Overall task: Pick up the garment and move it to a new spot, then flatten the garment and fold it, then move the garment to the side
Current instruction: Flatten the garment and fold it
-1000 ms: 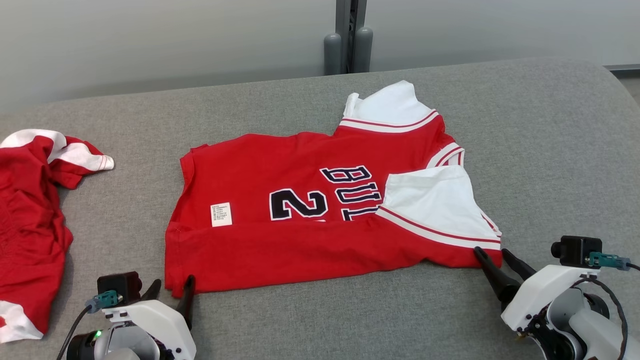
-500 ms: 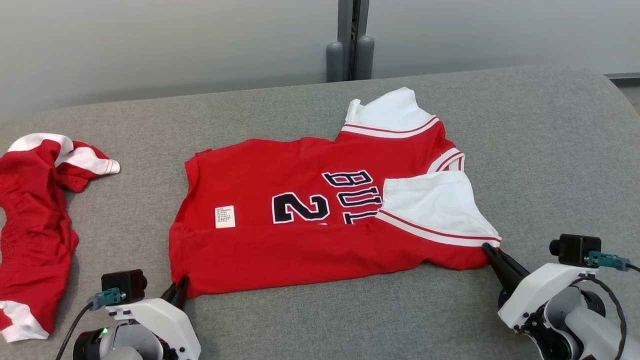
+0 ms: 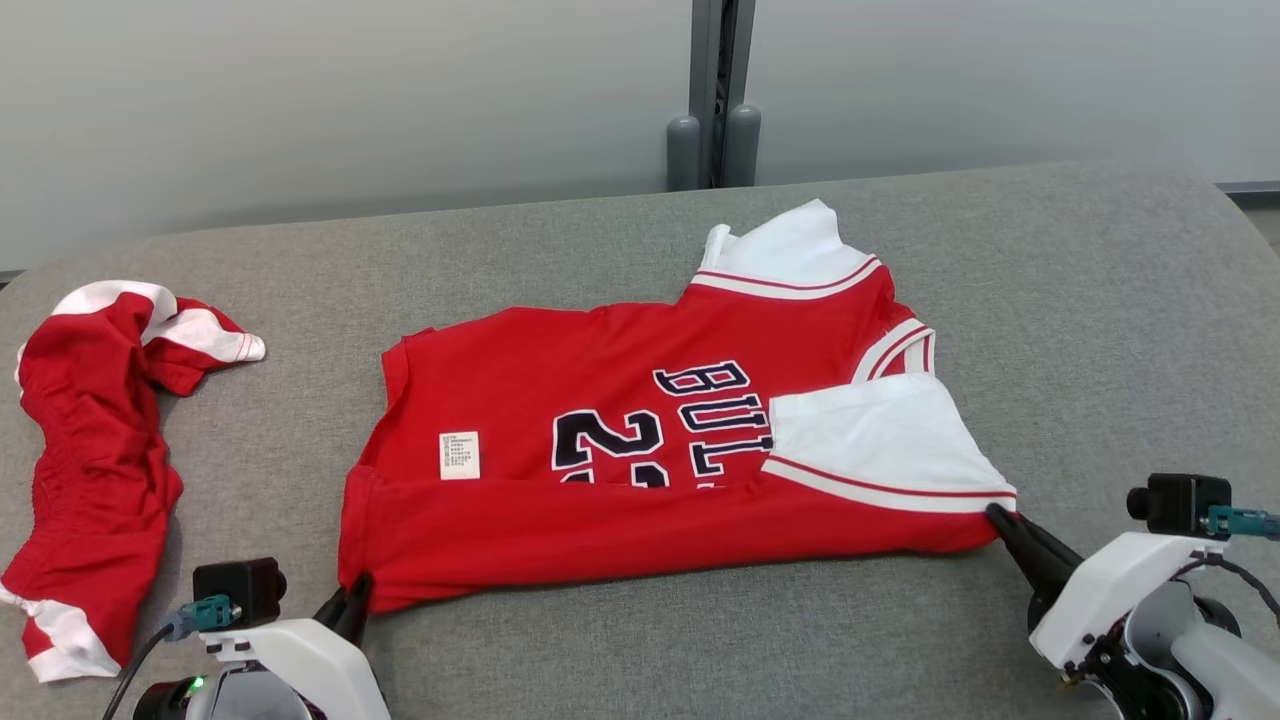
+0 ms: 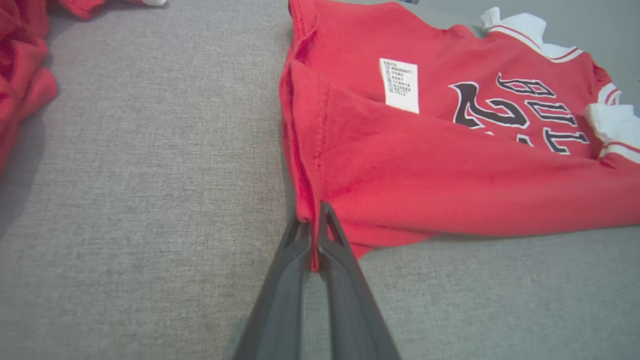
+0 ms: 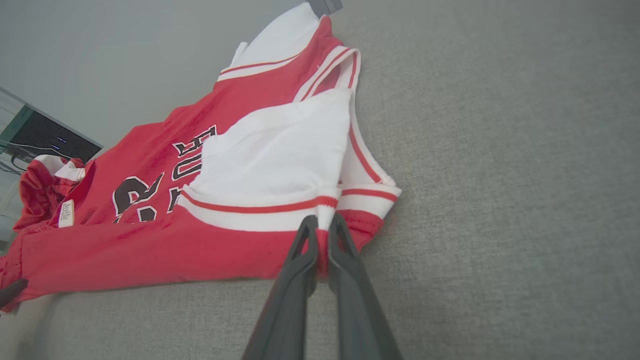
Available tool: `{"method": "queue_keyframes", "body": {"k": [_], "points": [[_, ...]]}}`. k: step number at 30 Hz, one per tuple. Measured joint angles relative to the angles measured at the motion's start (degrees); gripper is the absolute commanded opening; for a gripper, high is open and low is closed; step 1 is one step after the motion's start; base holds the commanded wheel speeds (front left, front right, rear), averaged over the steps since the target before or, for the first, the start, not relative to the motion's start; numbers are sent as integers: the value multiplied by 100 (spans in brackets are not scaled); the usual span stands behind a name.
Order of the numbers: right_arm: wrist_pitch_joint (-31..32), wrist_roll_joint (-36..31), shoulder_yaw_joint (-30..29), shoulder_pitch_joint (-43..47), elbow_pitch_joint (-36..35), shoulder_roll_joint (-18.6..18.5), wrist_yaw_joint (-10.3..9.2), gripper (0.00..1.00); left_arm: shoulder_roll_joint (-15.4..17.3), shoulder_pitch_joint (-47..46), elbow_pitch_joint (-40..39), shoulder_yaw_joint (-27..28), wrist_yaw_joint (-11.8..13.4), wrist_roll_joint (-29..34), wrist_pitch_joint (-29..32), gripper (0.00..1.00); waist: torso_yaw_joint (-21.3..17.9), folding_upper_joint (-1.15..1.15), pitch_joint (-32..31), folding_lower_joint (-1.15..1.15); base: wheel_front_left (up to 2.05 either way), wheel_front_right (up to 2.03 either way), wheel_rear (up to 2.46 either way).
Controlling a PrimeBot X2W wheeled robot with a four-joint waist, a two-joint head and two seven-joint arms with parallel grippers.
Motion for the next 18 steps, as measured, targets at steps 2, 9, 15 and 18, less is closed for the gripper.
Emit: {"method": "queue_keyframes", "body": {"k": [2, 9, 15, 18], "points": [[109, 54, 34, 96, -45, -90, 0, 0, 69, 81, -123, -16, 56, 0, 47, 0, 13, 0, -40, 0, 0, 0, 0], [250, 156, 27, 430, -352, -389, 1, 0, 342, 377, -627, -31, 254, -67, 177, 0, 37, 0, -150, 0, 0, 0, 0], [357, 212, -87, 811, -695, -622, 1, 0, 549, 686, -1070, -44, 464, -114, 256, 0, 33, 0, -243, 0, 0, 0, 0], [445, 221, -164, 1032, -888, -777, 1, 0, 669, 801, -1325, -67, 587, -115, 347, 0, 28, 0, -255, 0, 0, 0, 0]]}}
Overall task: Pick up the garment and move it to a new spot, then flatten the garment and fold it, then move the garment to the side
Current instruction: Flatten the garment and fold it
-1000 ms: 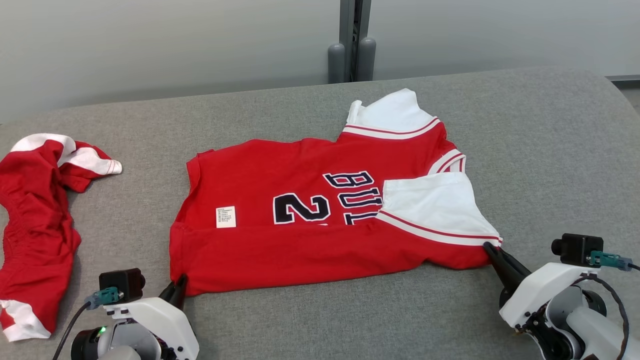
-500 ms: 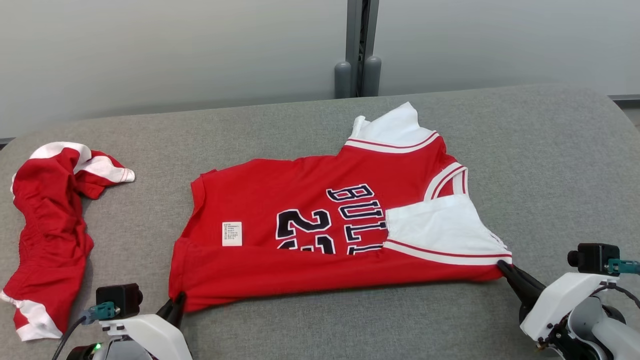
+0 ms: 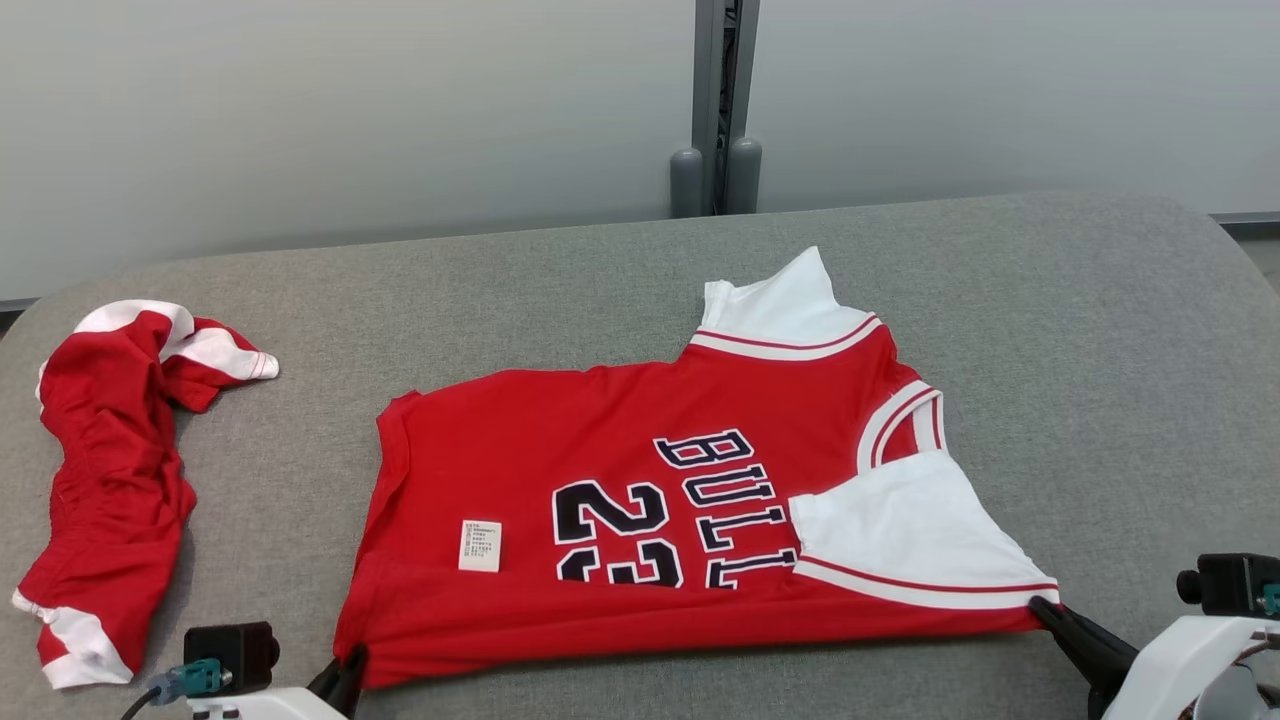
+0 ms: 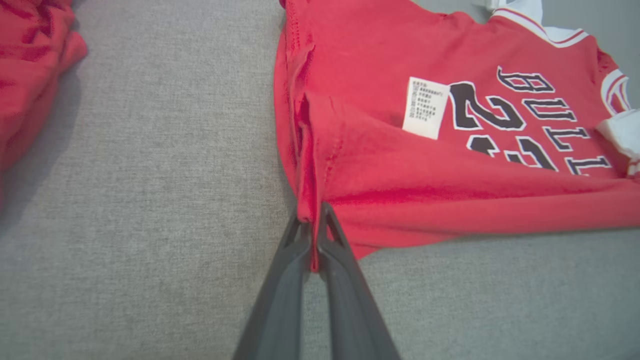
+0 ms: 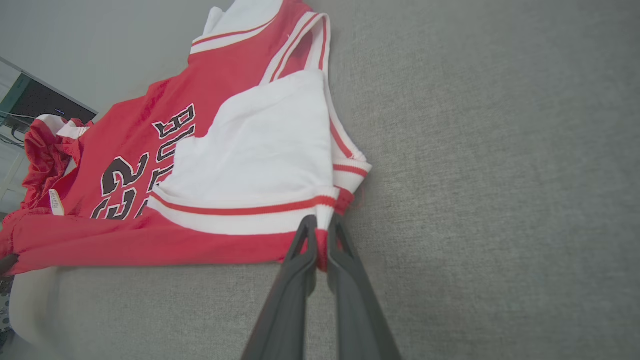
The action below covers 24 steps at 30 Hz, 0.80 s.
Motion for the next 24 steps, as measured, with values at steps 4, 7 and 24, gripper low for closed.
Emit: {"method": "queue_keyframes", "body": {"k": [4, 7, 24], "points": [[90, 0, -179, 294, -292, -141, 0, 0, 124, 192, -313, -23, 162, -33, 91, 0, -21, 0, -8, 0, 0, 0, 0], [147, -30, -337, 531, -534, -242, 0, 0, 216, 330, -517, -31, 279, -66, 157, 0, -35, 0, -13, 0, 0, 0, 0], [586, -1014, -1374, 710, -781, 236, 0, 13, 171, 371, -710, -162, 466, -154, 490, 53, 48, 0, 98, 0, 0, 0, 0]]}}
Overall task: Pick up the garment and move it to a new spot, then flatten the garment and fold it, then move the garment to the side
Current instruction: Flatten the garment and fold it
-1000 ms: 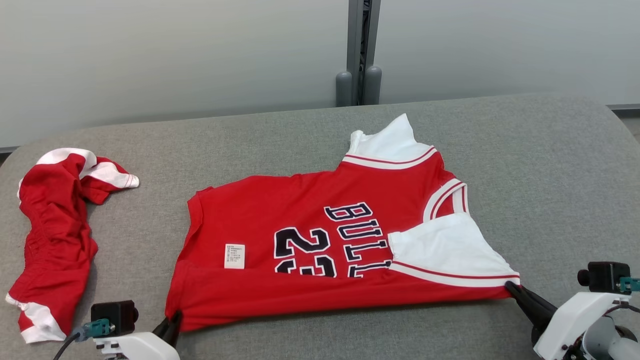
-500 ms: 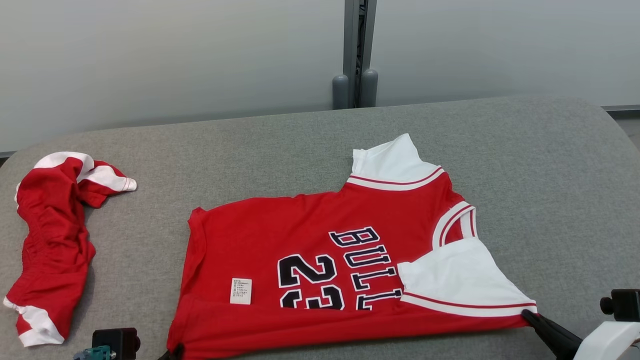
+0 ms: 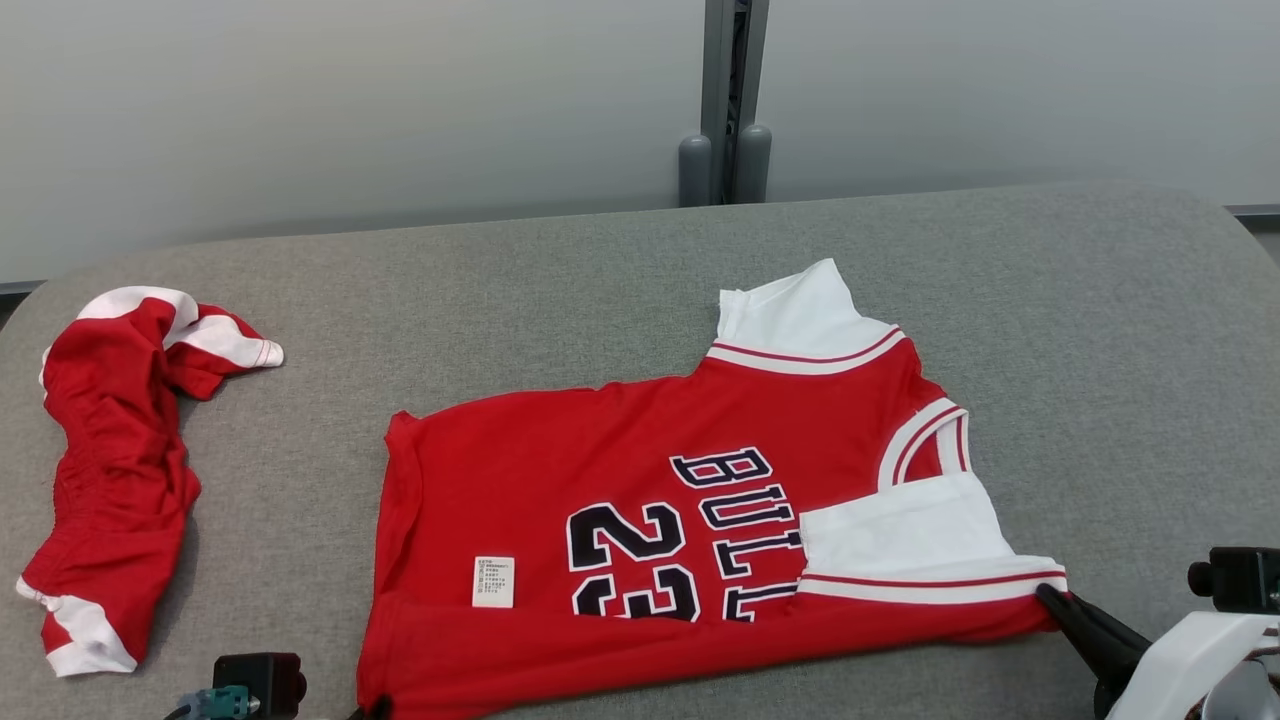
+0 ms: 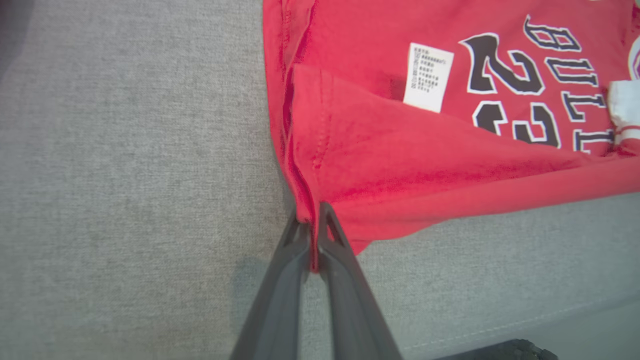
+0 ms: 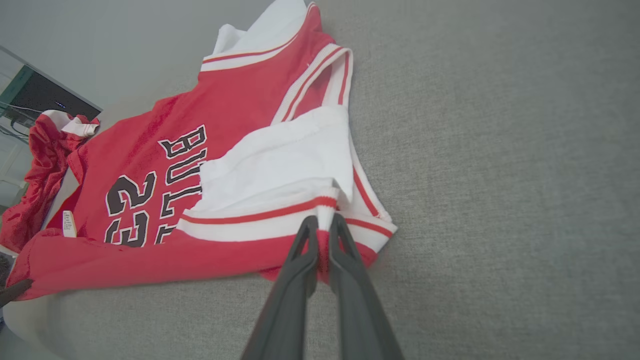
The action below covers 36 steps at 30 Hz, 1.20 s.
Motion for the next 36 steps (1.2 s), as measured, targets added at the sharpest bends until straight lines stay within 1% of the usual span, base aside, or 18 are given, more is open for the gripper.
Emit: {"method": "queue_keyframes", "body": {"k": [1, 2, 3, 4, 9, 13, 17, 21, 27, 31, 34, 36], "points": [[42, -51, -69, 32, 40, 43, 0, 27, -16, -38, 26, -3, -22, 0, 11, 93, 15, 0, 9, 0, 0, 0, 0], [99, -102, -115, 63, 76, 80, 0, 40, -32, -70, 42, -3, -26, -1, 13, 100, 28, 0, 17, 0, 0, 0, 0], [153, -148, -169, 87, 129, 125, 0, 61, -41, -77, 60, -5, -40, -2, 31, 100, 37, 0, 28, 0, 0, 0, 0], [211, -185, -250, 102, 175, 170, -1, 100, -49, -77, 80, -16, -40, -2, 51, 100, 44, 0, 38, 0, 0, 0, 0], [522, -416, -589, 237, 229, 327, 0, 100, -44, -77, 119, 5, -37, -21, 52, 100, 50, 0, 43, 0, 0, 0, 0], [567, -645, -980, 331, 73, 388, -1, 100, 54, -77, 76, 118, 76, 9, -88, 100, 32, 0, 10, 0, 0, 0, 0], [335, -995, -1479, 386, -198, 450, -1, 100, 174, -82, -62, 292, 260, 135, -372, 100, 8, 0, -42, 0, 0, 0, 0], [52, -1384, -1881, 431, -456, 680, -1, 100, 175, -142, -240, 467, 402, 345, -794, 100, -11, 0, -93, 0, 0, 0, 0], [-398, -1939, -2143, 433, -772, 1067, -1, 100, 107, -274, -383, 569, 449, 660, -1318, 100, -29, 0, -137, 0, 0, 0, 0], [-779, -2237, -2290, 400, -957, 1273, -1, 100, -21, -446, -438, 628, 463, 895, -1547, 100, -31, 0, -140, 0, 0, 0, 0], [-1055, -2463, -2332, 363, -1047, 1386, -1, 100, -87, -484, -297, 694, 403, 967, -1649, 100, -49, 0, -127, 0, 0, 0, 0], [-1155, -2601, -2332, 352, -1028, 1449, -1, 100, -197, -515, -219, 694, 365, 1007, -1677, 100, -63, 0, -126, 0, 0, 0, 0]]}}
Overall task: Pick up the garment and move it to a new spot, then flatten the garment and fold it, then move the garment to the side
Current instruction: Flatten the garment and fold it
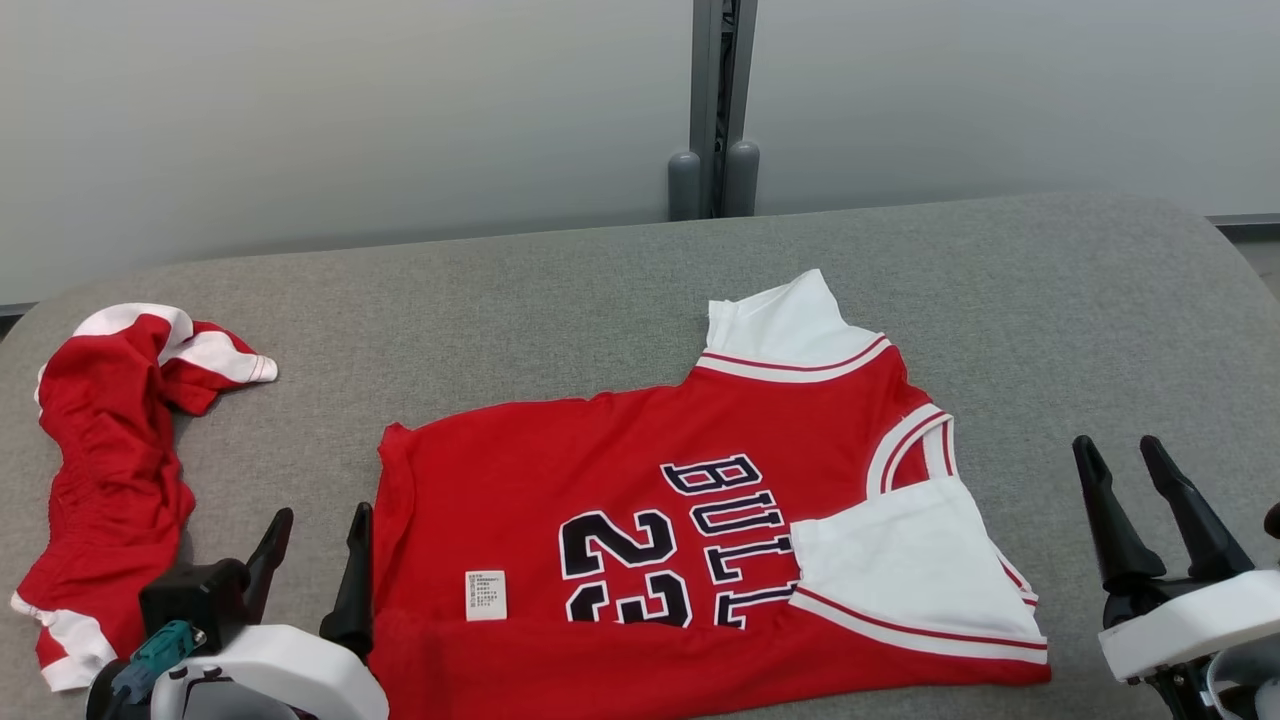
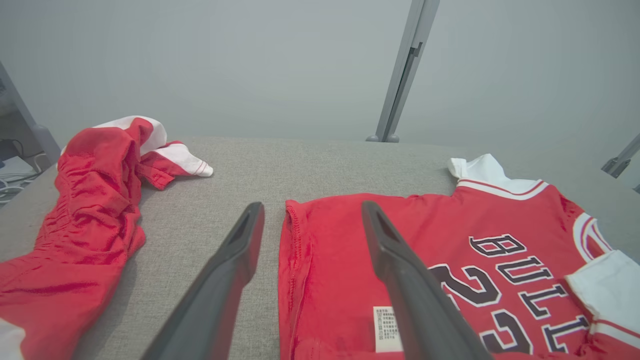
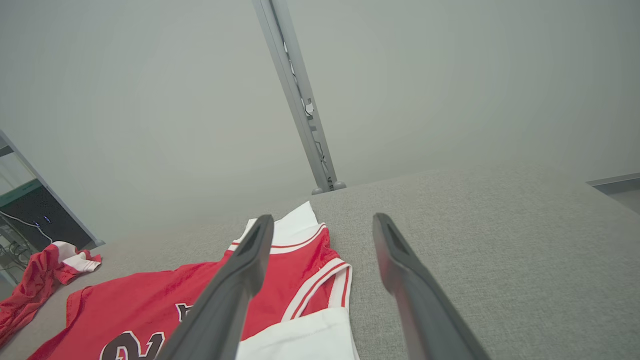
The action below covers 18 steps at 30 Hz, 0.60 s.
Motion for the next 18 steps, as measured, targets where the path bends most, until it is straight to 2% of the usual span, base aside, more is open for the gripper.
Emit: {"method": "queue_keyframes", "body": {"k": [8, 18], "points": [[-26, -140, 199, -197, 235, 119, 0, 100, -132, -163, 350, -55, -208, 53, 15, 100, -56, 0, 119, 0, 0, 0, 0], [257, 216, 590, -1618, 935, -100, 0, 100, -165, -1081, 740, -221, -471, 146, 635, 100, -50, 0, 674, 0, 0, 0, 0]]}}
